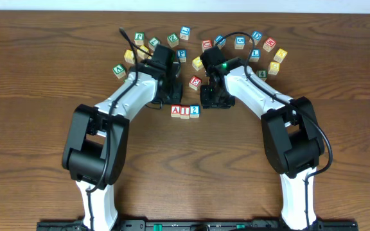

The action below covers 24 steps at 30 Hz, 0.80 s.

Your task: Spell out AI2

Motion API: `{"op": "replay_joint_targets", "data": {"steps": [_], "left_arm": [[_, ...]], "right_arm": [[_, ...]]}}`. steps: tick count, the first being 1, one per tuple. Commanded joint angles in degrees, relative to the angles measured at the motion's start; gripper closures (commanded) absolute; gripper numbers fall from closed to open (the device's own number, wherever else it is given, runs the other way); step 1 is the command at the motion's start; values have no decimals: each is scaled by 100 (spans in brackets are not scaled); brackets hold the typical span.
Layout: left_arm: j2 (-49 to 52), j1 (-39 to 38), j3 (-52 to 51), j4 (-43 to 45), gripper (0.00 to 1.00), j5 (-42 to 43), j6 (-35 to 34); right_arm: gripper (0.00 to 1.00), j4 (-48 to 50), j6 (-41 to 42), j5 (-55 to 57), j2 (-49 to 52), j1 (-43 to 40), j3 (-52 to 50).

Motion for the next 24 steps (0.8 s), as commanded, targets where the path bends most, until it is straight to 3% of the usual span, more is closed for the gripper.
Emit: {"op": "replay_joint_targets", "data": {"steps": [1, 24], "left_arm": [[-13, -57, -48, -55, 92, 68, -2], [-13, -57, -48, -315, 92, 72, -7]], "right_arm": [[58, 0, 85, 72, -122, -20, -57], [56, 2, 85, 72, -122, -20, -57]]}}
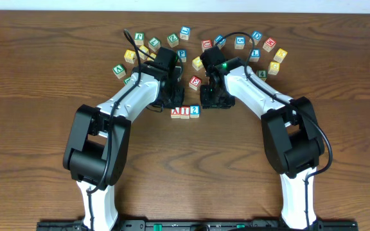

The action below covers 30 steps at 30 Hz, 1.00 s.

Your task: Spell out AI2

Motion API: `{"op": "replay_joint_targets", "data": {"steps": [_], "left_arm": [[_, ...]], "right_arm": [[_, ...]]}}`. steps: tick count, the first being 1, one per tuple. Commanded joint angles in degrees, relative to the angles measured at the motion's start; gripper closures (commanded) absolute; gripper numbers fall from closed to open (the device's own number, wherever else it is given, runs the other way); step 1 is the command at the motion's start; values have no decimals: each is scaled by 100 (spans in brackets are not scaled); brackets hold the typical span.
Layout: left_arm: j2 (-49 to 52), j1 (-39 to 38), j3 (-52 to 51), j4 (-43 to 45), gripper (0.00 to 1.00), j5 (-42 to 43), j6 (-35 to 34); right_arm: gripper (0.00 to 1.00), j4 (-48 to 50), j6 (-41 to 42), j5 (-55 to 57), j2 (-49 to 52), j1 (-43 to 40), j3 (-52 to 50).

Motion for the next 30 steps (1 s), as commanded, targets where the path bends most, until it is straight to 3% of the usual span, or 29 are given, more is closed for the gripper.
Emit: {"op": "replay_joint_targets", "data": {"steps": [1, 10, 19, 23, 30], "left_arm": [[-13, 15, -48, -20, 92, 55, 9], [-125, 280, 280, -221, 92, -195, 11], [-909, 861, 374, -671, 92, -195, 9], [-905, 894, 315, -1058, 92, -188, -15], [-903, 807, -168, -955, 92, -188, -522]], "right_arm": [[55, 0, 85, 70, -122, -20, -57], [56, 35, 85, 70, -122, -20, -57], [55, 37, 85, 70, -122, -20, -57], [62, -57, 85, 50, -122, -20, -57], [76, -205, 83, -26, -122, 15, -57]]}}
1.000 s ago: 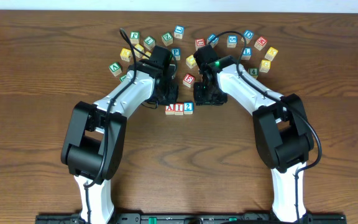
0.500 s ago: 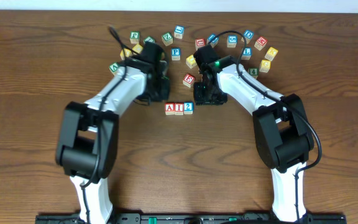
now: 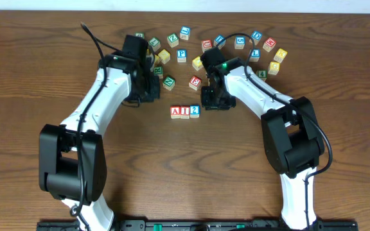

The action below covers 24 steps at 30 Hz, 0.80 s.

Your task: Spell out AI2

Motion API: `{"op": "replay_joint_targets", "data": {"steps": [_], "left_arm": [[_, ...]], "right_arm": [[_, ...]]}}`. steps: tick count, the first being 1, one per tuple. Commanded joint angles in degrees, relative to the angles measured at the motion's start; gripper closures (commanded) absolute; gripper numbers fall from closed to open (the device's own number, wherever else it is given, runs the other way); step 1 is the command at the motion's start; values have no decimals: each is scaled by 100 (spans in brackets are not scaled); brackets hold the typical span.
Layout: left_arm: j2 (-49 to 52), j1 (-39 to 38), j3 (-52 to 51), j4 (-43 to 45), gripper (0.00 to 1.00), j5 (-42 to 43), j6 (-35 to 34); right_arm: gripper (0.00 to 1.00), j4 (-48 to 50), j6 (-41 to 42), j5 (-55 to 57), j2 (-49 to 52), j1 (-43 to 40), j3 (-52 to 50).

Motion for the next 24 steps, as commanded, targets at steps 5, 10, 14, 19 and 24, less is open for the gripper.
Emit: {"op": "replay_joint_targets", "data": {"steps": [5, 10, 14, 19, 24], "left_arm": [[20, -59, -391, 149, 92, -57, -398], [20, -63, -393, 195, 92, -55, -417], [20, -63, -393, 232, 92, -55, -437], [20, -63, -393, 275, 92, -55, -564], [20, -63, -393, 280, 92, -55, -564]], "right_arm": [[81, -35, 0, -83, -120, 136, -48], [81, 13, -92, -111, -120, 197, -48], [81, 70, -195, -203, -120, 212, -48], [82, 179, -426, -470, -120, 219, -48], [81, 216, -474, -468, -120, 256, -48]]}}
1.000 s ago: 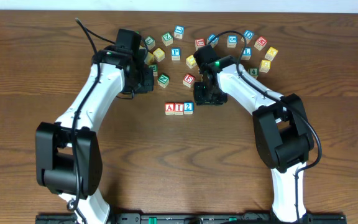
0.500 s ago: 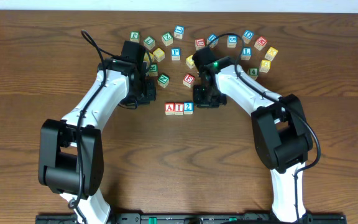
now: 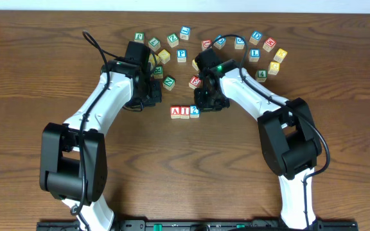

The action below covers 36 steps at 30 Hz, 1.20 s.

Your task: Spell out AI2

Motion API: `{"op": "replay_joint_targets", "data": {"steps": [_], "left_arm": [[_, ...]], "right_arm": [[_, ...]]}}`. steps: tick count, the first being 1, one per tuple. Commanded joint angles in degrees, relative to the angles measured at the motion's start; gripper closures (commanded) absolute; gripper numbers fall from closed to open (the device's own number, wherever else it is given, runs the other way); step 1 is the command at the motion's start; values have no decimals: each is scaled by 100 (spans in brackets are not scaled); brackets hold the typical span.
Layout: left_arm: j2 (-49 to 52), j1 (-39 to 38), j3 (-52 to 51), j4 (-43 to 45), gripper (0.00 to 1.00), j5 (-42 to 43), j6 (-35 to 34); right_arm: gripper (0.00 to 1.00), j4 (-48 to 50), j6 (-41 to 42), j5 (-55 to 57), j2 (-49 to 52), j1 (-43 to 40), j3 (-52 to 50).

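Note:
Three blocks stand in a row at mid-table in the overhead view: a red A block (image 3: 175, 111), an I block (image 3: 185, 111) and a blue 2 block (image 3: 194, 111), side by side and touching. My left gripper (image 3: 150, 96) is left of the row and slightly behind it, with a gap to the A block. My right gripper (image 3: 204, 102) sits just behind and to the right of the 2 block, very close to it. Both sets of jaws are hidden under the dark gripper bodies.
Several loose letter blocks lie in an arc behind the arms, among them a green block (image 3: 169, 81), a red block (image 3: 195, 81), a blue P block (image 3: 182, 55) and a yellow block (image 3: 279, 54). The bare wooden table (image 3: 185, 167) stretches in front of the row.
My right gripper has moved left and now sits close to the 2 block. My left gripper has shifted slightly toward the front and right. The A, I, 2 row has not moved.
The A, I, 2 row stood at mid-table throughout. My left gripper was first right behind the A block, and stayed there. It then drew back to the left, clear of the row. My right gripper held still behind and to the right, and now sits nearer the 2.

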Motion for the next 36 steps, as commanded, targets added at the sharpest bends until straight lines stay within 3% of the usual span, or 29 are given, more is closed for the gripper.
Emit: {"op": "replay_joint_targets", "data": {"steps": [1, 25, 36], "left_arm": [[15, -13, -48, 11, 92, -55, -76], [9, 7, 4, -4, 92, -240, -48], [-955, 726, 306, -278, 92, -317, 122]], "right_arm": [[81, 24, -168, -85, -120, 68, -46], [80, 105, -452, -166, -177, 24, 20], [69, -111, -619, -79, -933, -365, 74]]}}
